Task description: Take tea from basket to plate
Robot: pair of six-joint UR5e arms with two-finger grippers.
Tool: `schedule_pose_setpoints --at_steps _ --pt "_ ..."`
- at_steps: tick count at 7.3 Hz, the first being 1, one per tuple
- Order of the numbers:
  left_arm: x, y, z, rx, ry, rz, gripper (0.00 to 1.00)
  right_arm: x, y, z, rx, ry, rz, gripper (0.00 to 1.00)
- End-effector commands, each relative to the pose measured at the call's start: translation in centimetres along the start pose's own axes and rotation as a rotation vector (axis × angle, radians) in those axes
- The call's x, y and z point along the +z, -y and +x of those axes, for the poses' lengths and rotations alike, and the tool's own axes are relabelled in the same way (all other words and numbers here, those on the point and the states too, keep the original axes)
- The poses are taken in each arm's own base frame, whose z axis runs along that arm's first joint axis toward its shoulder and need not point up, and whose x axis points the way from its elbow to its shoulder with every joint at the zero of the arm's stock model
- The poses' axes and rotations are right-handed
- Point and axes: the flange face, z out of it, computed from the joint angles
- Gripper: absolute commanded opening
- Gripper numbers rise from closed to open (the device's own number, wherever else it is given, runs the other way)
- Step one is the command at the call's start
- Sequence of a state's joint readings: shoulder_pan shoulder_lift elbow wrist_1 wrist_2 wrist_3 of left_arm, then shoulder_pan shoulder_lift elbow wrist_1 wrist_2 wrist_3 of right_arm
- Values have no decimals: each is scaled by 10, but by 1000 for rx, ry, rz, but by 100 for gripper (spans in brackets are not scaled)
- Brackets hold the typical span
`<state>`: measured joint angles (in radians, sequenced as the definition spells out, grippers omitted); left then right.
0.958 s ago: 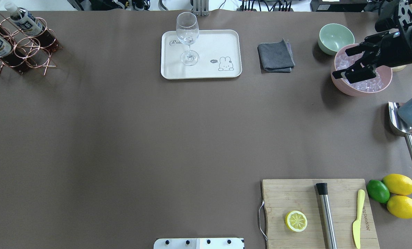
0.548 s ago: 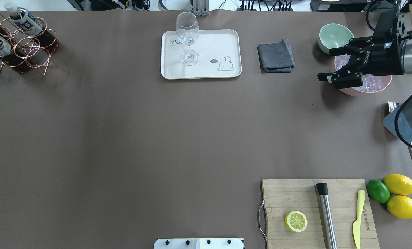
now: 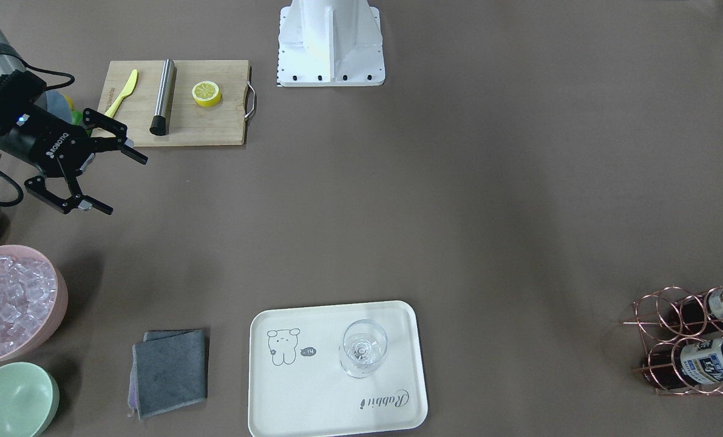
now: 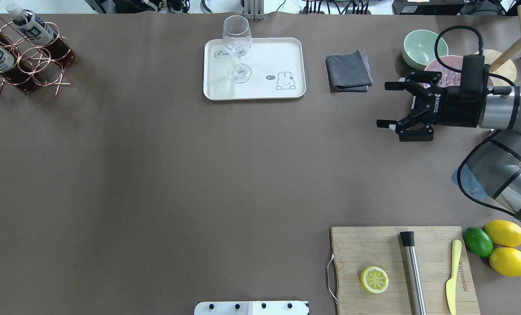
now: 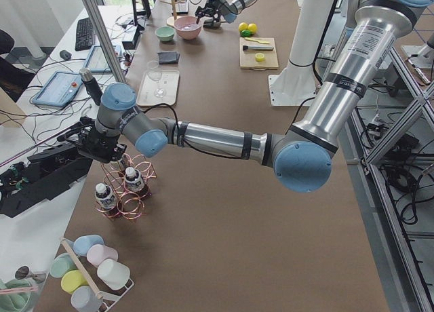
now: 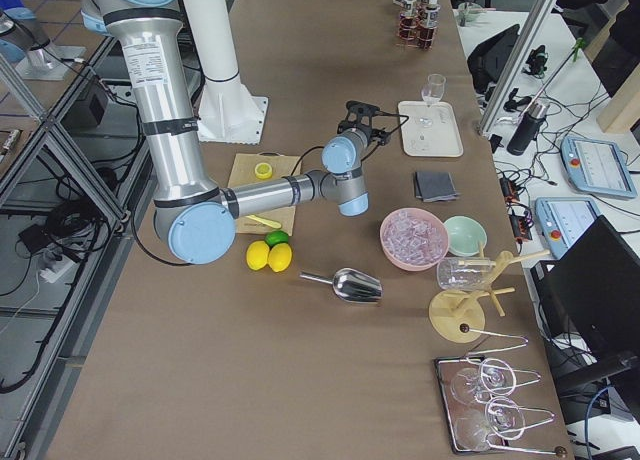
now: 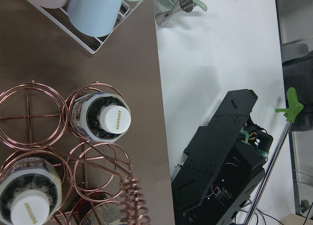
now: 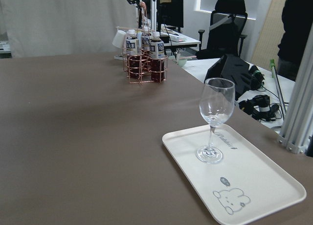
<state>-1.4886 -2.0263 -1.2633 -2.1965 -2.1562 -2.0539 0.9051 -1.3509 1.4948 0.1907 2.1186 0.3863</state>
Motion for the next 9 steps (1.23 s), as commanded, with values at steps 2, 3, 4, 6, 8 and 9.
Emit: schedule_pose_setpoints --at_steps 2,3,4,6,8,9 --pt "-4 -9 11 -82 -21 -10 0 77 32 -42 -166 132 77 100" --pt "-12 -15 14 -102 -37 -19 0 85 33 -46 -156 142 63 100" --pt "-32 -34 15 -123 -69 -41 0 85 30 -45 -148 139 54 100" --pt "-88 -108 4 -195 -86 -58 0 84 32 -46 -77 151 50 100" --pt "-147 -287 -68 -103 -25 40 0 83 34 -48 -55 173 48 100" --pt "-171 -357 -95 -136 6 -22 0 82 36 -49 -57 174 53 100"
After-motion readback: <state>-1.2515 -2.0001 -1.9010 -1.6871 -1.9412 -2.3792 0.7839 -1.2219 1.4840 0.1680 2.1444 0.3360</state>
